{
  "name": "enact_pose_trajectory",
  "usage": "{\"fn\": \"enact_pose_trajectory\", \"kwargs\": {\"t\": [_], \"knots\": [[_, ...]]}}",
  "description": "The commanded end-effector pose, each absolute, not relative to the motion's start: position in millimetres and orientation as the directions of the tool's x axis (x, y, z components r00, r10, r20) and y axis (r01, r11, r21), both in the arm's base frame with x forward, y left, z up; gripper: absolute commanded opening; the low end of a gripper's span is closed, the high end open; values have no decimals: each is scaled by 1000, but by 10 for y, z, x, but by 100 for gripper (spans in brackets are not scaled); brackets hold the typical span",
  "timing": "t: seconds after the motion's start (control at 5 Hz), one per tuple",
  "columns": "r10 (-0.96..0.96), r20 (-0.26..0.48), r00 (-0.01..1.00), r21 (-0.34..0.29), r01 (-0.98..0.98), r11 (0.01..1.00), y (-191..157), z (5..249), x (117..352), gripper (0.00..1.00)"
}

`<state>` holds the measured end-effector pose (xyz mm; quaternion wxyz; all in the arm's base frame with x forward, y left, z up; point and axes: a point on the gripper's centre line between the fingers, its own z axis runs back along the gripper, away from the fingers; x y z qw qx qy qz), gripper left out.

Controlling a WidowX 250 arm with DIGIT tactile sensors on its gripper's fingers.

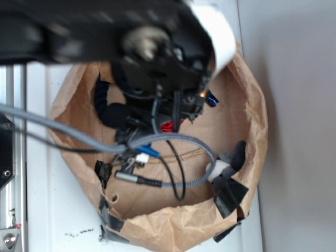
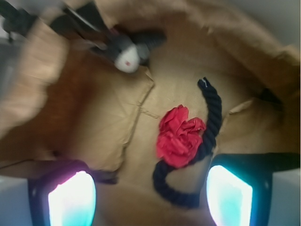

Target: Grab the red paper.

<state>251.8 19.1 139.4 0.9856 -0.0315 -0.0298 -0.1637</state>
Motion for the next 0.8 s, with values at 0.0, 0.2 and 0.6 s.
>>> {"fn": "enact_pose_trajectory", "kwargs": {"t": [0.0,0.2,0.6], "knots": [[-318,112,942,-27,323,946,220,1494,2560,100],[-318,112,942,-27,323,946,220,1494,2560,100],[-320,158,934,17,322,947,263,955,2955,100]]}}
